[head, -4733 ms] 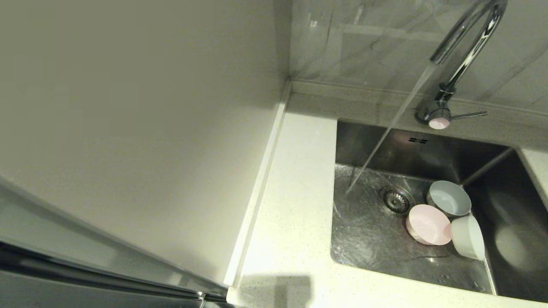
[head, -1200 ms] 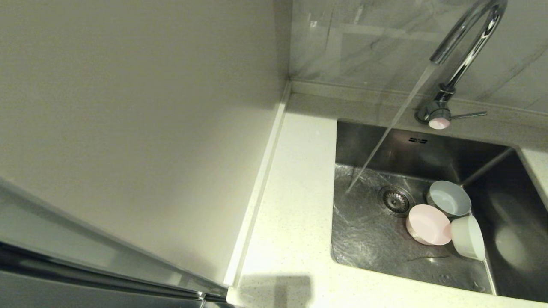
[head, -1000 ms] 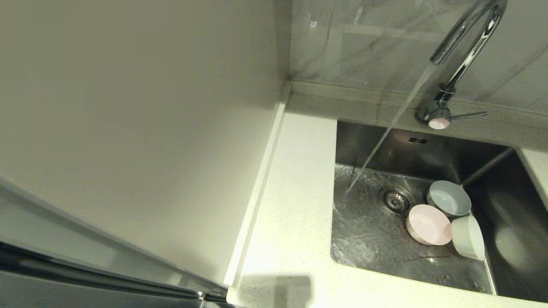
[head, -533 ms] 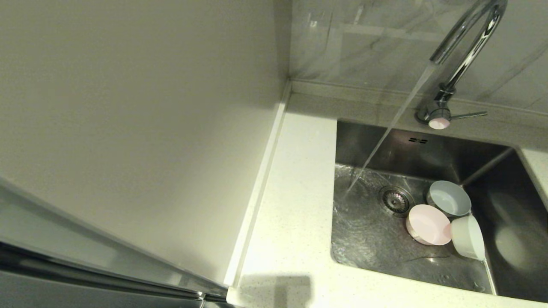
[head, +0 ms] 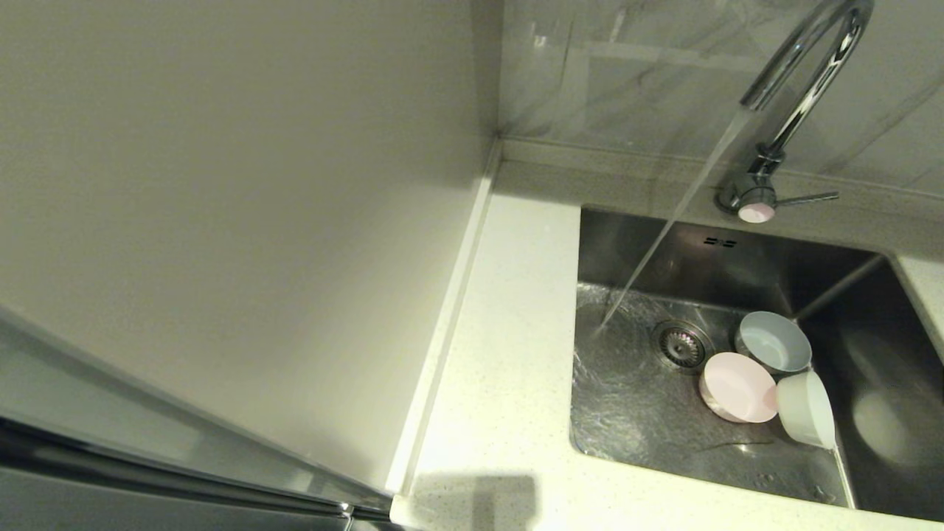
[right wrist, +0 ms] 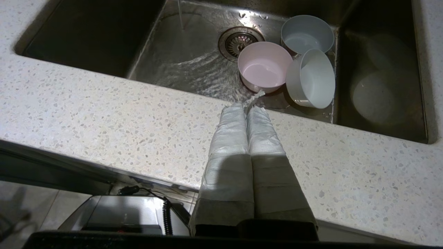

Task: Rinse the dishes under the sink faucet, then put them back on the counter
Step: Wait for the water to rinse the bowl

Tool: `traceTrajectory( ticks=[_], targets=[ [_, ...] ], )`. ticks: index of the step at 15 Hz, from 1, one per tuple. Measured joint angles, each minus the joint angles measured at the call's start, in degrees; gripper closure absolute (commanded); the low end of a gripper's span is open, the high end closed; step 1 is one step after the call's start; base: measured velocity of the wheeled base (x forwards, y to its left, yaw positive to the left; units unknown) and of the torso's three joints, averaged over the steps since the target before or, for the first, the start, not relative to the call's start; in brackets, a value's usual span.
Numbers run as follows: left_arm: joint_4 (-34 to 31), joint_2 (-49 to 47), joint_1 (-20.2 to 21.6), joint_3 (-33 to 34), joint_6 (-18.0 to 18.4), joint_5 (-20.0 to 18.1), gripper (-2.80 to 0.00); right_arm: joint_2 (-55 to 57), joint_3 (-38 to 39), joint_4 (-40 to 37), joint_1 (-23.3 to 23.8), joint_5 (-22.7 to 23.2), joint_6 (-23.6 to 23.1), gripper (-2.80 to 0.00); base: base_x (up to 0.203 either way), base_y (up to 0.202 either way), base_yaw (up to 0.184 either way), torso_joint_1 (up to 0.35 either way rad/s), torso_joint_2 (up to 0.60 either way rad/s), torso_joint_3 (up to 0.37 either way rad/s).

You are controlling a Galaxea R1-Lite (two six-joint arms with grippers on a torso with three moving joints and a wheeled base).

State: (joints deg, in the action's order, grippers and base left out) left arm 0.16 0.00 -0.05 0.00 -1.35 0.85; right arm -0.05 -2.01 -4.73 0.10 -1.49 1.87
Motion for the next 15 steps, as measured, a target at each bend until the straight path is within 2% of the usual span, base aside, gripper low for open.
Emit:
traceTrajectory(
  ticks=[15],
  targets=[
    [0.00, 0.00, 0.02, 0.00, -0.01, 0.02, 0.00, 0.05, 0.00, 0.10, 0.00, 0.01, -0.02, 0.00, 0.000, 0.000, 0.000, 0.000, 0.00, 0.000]
  ],
)
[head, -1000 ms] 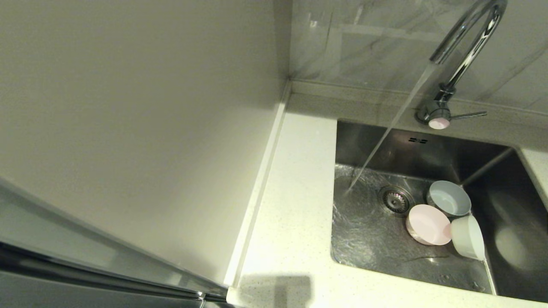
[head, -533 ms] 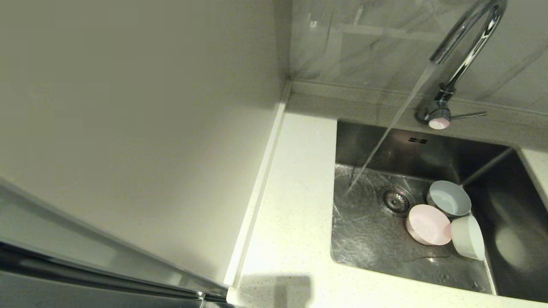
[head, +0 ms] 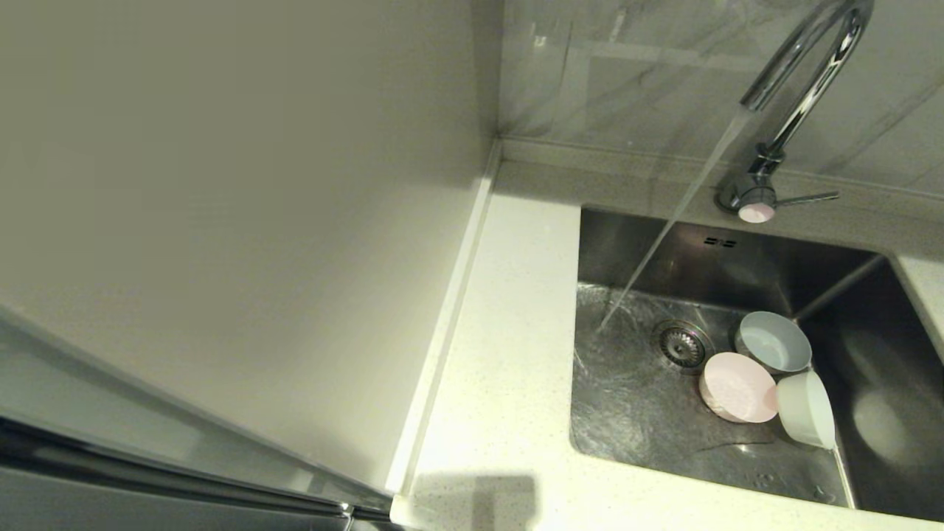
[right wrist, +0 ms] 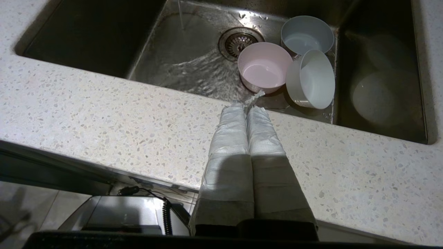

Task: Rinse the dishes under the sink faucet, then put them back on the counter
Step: Wait for the water to rinse the bowl, then turn off the faucet

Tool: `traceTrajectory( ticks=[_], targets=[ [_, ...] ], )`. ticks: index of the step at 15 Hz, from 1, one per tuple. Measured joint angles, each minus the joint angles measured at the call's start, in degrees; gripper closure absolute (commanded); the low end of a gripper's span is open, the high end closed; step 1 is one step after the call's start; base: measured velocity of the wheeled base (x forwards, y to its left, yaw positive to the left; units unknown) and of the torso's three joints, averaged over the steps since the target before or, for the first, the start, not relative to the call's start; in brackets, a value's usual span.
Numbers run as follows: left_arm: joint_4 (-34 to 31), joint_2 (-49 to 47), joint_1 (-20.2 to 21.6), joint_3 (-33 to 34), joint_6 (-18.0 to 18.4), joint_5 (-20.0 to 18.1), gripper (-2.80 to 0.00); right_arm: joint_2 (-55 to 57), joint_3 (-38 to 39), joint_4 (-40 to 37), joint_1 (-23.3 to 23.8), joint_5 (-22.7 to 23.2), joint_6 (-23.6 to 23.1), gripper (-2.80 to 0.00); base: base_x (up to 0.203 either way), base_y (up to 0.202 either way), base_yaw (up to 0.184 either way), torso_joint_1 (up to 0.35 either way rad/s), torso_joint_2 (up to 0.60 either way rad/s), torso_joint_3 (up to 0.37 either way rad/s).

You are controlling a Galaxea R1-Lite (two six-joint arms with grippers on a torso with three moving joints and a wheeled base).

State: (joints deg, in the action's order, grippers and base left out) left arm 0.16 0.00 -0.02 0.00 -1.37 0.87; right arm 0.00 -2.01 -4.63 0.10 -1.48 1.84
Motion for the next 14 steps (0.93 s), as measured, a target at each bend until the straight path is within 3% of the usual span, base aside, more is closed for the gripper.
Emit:
traceTrajectory(
  ticks=[10, 14],
  targets=[
    [0.00, 0.00, 0.00, 0.00, -0.01, 0.00, 0.00, 0.00, -0.02, -0.07, 0.00, -0.08, -1.46, 0.00, 0.000, 0.000, 0.000, 0.000, 0.00, 0.000],
    [0.00, 0.00, -0.02, 0.00, -0.01, -0.02, 0.00, 6.27, -7.98, 1.04, 0.00, -0.26, 0.73, 0.00, 0.000, 0.000, 0.000, 0.000, 0.00, 0.000]
  ],
)
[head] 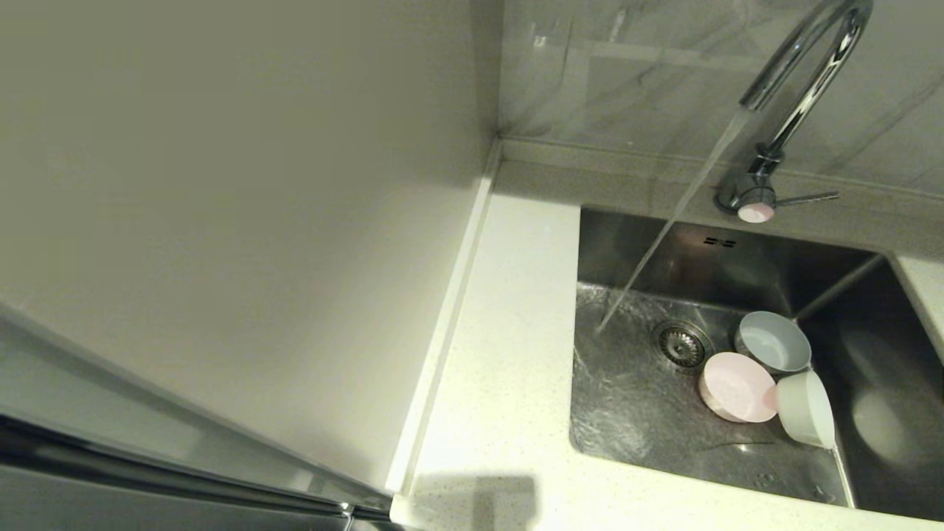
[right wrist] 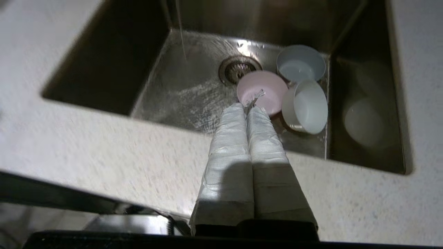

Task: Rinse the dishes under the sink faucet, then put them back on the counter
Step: Turn off the faucet

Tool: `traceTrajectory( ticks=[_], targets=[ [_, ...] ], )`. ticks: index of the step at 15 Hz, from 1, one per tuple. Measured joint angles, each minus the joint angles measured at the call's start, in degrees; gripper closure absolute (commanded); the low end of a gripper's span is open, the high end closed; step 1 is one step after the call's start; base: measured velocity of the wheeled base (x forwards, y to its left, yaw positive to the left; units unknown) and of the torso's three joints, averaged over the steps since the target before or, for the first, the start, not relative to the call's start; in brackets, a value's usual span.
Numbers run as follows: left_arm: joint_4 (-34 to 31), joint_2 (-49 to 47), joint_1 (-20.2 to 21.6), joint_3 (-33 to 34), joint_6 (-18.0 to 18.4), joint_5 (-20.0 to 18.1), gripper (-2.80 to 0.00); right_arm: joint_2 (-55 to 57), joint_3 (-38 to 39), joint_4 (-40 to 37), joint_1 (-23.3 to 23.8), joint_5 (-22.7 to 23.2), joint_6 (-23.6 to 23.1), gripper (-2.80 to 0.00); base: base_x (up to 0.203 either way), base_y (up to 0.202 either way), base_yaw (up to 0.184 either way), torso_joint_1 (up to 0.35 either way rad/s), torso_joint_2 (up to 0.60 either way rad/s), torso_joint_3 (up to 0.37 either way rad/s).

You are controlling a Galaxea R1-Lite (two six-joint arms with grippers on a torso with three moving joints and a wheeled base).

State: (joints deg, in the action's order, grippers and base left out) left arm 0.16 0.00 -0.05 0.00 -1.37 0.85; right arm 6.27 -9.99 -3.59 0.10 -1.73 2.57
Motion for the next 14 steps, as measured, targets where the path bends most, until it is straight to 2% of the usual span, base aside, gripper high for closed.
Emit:
traceTrajectory(
  ticks=[5, 8, 11, 14],
  targets=[
    [0.00, 0.00, 0.02, 0.00, 0.01, 0.00, 0.00, 27.82, -19.31, 6.78, 0.10, -1.40, 12.22, 0.00, 0.000, 0.000, 0.000, 0.000, 0.00, 0.000],
    [-0.02, 0.00, 0.02, 0.00, 0.00, 0.00, 0.00, 44.28, -29.28, 9.31, 2.29, -0.36, 23.97, 0.00, 0.000, 0.000, 0.000, 0.000, 0.00, 0.000],
    [0.00, 0.00, 0.02, 0.00, 0.00, 0.00, 0.00, 56.71, -34.77, 11.30, 11.45, 7.28, 40.03, 0.00, 0.000, 0.000, 0.000, 0.000, 0.00, 0.000],
    [0.00, 0.00, 0.02, 0.00, 0.01, 0.00, 0.00, 65.34, -36.97, 19.01, 20.59, 18.08, 52.04, 0.00, 0.000, 0.000, 0.000, 0.000, 0.00, 0.000]
  ],
)
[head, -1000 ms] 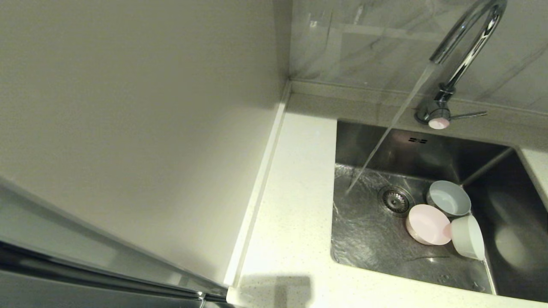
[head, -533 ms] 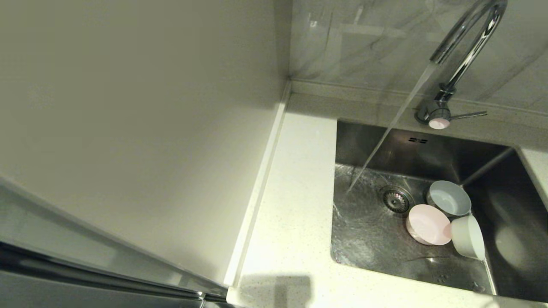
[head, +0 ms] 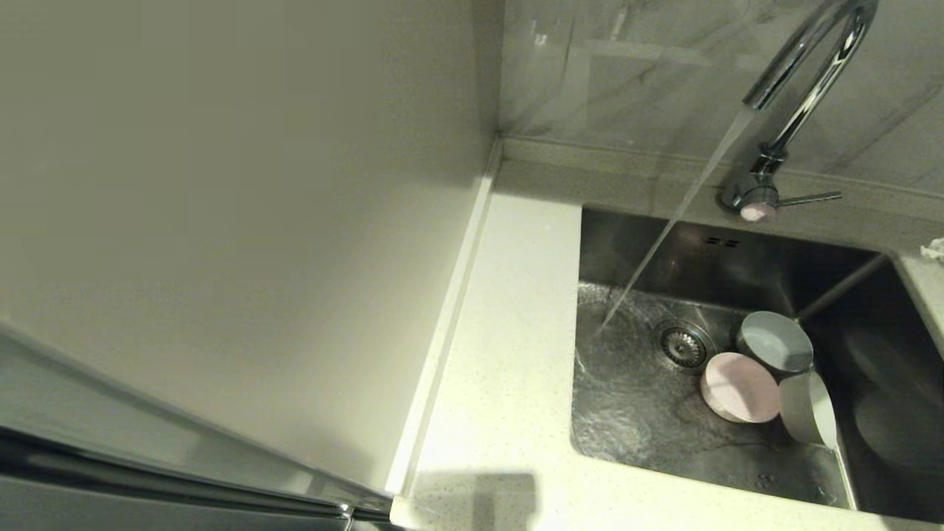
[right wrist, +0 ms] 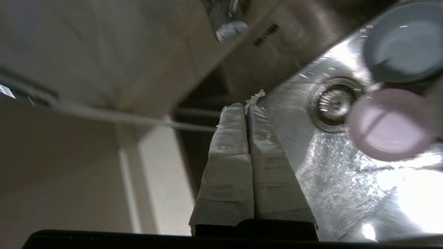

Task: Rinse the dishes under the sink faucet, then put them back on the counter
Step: Turn off the faucet

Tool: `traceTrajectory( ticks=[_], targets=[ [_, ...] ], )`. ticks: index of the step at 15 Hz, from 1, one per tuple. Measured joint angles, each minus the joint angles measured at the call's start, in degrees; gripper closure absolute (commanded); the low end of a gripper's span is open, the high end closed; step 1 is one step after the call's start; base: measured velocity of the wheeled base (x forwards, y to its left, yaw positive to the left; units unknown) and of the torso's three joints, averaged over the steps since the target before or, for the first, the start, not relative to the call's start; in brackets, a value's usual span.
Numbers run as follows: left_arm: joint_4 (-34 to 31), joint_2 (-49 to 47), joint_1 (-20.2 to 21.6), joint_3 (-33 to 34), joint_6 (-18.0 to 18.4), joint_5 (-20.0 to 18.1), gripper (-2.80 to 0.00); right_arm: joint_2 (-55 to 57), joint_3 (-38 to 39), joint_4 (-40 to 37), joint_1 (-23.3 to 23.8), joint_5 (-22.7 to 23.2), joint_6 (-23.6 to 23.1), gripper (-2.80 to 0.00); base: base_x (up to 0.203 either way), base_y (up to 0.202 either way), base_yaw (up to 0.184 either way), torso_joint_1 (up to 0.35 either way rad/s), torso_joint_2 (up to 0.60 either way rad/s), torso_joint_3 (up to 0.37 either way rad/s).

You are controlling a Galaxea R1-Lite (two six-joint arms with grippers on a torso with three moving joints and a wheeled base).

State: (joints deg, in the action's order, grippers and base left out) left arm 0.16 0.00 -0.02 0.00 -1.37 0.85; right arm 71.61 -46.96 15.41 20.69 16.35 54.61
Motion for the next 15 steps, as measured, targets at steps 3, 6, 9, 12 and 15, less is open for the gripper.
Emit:
traceTrajectory(
  ticks=[3, 6, 9, 12, 15],
  targets=[
    [-0.02, 0.00, 0.00, 0.00, 0.00, 0.01, 0.00, 5.71, -2.23, 6.23, 4.71, 8.28, 7.67, 0.00, 0.000, 0.000, 0.000, 0.000, 0.00, 0.000],
    [0.00, 0.00, 0.00, 0.00, 0.00, -0.01, 0.00, 10.13, -3.47, 9.04, 5.57, 11.23, 15.09, 0.00, 0.000, 0.000, 0.000, 0.000, 0.00, 0.000],
    [-0.02, 0.00, 0.00, 0.00, 0.00, 0.00, 0.00, 14.28, -3.88, 11.17, 5.57, 15.31, 21.19, 0.00, 0.000, 0.000, 0.000, 0.000, 0.00, 0.000],
    [0.00, 0.00, -0.02, 0.00, 0.00, -0.01, 0.00, 18.35, -5.97, 13.65, 5.50, 20.75, 24.36, 0.00, 0.000, 0.000, 0.000, 0.000, 0.00, 0.000],
    [0.00, 0.00, 0.00, 0.00, 0.00, 0.00, 0.00, 21.79, -10.18, 13.80, 5.00, 22.64, 26.88, 0.00, 0.000, 0.000, 0.000, 0.000, 0.00, 0.000]
  ],
)
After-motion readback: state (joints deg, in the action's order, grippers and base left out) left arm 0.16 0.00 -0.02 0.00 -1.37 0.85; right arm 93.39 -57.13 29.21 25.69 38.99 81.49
